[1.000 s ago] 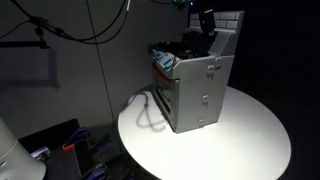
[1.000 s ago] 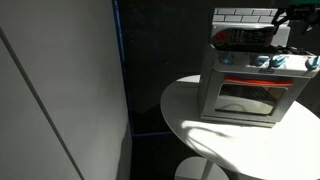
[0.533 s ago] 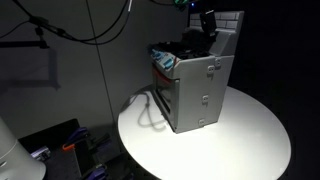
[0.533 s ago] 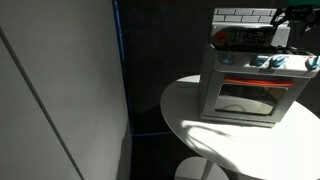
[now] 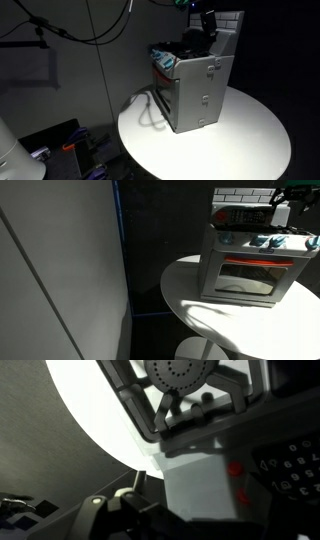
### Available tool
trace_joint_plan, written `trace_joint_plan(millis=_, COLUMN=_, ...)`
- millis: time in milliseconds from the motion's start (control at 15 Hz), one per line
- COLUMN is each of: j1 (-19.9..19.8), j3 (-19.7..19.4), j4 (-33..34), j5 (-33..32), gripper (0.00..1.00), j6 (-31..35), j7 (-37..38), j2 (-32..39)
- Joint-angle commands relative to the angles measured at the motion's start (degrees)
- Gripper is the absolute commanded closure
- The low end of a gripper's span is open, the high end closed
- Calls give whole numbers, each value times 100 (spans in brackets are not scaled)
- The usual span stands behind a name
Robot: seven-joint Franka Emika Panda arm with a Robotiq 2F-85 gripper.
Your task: Press the top right orange button on the stove
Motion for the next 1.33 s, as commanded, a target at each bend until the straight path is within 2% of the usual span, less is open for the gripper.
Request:
trace_joint_plan(millis=0, j1=77, j3=-96, j4=294, j5=-14, gripper=0, j6=-54, j7=116, j2=170)
trace_joint_plan(millis=1267, j1=98, j3=-191, j4=569, j5=-71, gripper=0, j6=-28, j7=195, j2=429)
